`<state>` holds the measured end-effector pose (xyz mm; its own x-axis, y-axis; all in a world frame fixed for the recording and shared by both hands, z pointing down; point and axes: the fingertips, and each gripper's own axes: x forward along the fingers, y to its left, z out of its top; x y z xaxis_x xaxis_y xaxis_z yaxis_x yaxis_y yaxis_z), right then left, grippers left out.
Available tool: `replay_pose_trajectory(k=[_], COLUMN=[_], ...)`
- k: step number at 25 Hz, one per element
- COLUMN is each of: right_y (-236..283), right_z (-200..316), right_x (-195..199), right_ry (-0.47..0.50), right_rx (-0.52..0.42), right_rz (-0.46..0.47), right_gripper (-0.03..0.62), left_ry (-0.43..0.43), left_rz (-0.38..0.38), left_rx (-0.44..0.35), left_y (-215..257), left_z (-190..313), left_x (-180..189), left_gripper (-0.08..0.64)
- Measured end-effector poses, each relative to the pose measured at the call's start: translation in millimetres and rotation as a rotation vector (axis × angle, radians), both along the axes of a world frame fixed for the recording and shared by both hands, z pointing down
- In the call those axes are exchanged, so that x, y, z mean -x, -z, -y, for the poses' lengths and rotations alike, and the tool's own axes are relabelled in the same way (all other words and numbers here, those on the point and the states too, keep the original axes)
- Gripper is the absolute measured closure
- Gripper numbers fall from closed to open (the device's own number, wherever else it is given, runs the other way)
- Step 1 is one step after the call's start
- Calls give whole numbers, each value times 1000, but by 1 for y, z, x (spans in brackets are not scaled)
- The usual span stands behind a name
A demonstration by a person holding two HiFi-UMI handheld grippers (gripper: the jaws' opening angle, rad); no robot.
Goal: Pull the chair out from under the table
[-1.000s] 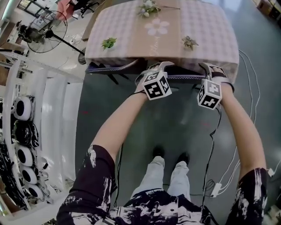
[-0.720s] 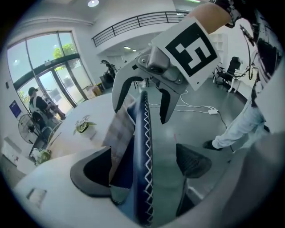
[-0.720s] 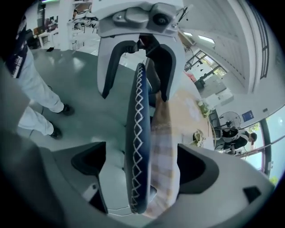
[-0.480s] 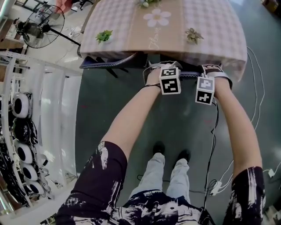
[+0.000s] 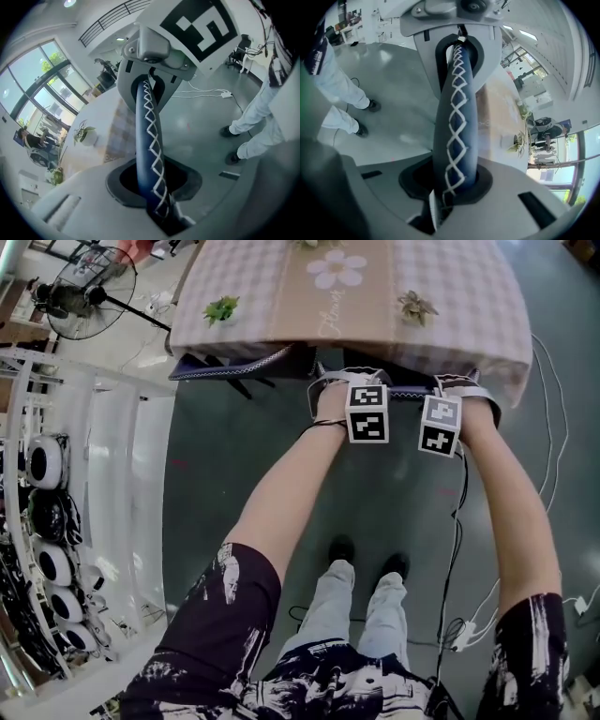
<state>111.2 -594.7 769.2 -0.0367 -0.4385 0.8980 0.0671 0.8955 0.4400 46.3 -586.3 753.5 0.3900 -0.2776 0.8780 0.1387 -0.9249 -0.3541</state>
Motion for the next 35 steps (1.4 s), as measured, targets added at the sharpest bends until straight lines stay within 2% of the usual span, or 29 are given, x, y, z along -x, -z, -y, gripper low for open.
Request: replay_pose_trajectory(k=[10, 22, 35], right_y=[2, -2, -4], right_z=[-56, -215, -364], right_x=[9, 22, 34], right_ry=[-43, -24, -39], right_rx=[63, 130, 198], right_rz=[6, -3, 3], right_gripper=[540, 540, 540], left_ry=[-29, -36, -19], left_rz=[14, 20, 31], left_rx=[4, 58, 98], left_y=[3, 1, -1], left_z=[-51, -206, -355], left_x=[9, 21, 34], left_gripper=[495, 496, 495])
